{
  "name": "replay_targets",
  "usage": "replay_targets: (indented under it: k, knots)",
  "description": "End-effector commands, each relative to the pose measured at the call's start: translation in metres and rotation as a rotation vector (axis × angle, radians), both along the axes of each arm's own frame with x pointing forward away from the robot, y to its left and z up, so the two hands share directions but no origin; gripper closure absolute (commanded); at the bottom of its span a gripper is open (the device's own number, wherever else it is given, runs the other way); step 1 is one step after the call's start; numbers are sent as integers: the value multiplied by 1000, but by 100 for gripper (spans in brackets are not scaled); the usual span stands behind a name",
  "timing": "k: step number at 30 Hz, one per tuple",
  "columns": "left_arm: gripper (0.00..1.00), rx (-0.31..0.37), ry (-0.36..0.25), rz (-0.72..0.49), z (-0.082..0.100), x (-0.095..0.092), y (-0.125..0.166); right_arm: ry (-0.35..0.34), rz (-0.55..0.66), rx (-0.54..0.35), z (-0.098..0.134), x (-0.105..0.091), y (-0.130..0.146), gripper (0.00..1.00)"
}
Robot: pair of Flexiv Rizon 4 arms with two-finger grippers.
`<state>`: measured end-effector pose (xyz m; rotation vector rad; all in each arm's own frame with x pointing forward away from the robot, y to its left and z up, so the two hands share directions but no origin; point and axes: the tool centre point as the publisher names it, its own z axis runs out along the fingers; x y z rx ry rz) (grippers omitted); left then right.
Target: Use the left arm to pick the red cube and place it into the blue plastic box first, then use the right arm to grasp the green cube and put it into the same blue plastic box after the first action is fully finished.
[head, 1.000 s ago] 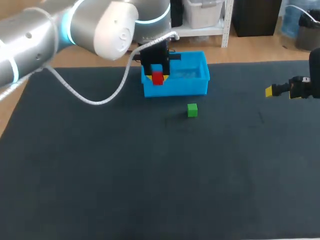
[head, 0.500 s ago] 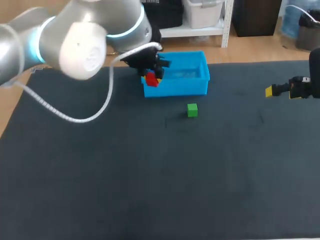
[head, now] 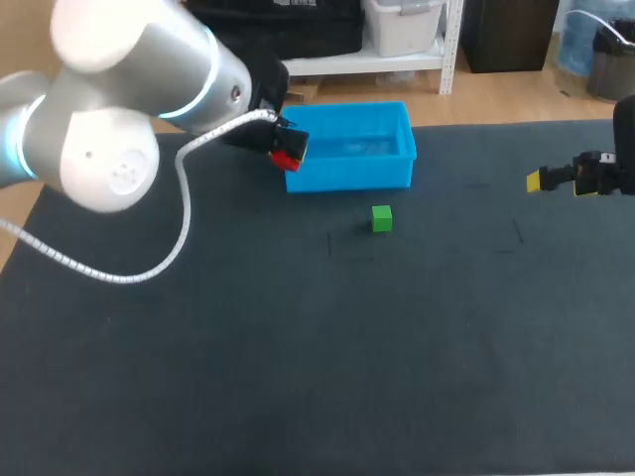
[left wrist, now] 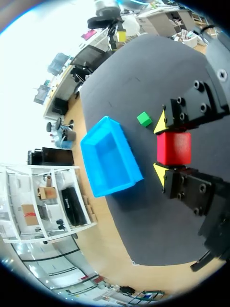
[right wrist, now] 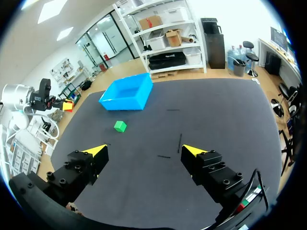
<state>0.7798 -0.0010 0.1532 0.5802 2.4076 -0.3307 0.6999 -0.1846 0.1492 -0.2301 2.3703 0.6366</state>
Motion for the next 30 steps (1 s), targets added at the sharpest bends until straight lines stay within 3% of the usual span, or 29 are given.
replay_targets:
  k: [1,12,25,30]
  knots:
    - [100,-41,-39,-15,-2,6,3,1,2,0,0,0,-1,0]
    - [100,-58,-33,-64,-11,52,-2,1,2,0,0,0,-1,0]
    - [100,-36,-26,-96,-31,129,-27,1,2,0,0,0,-1,0]
    - [100,-20,-6,-71,-40,149,-35,1,2,0,0,0,-1,0]
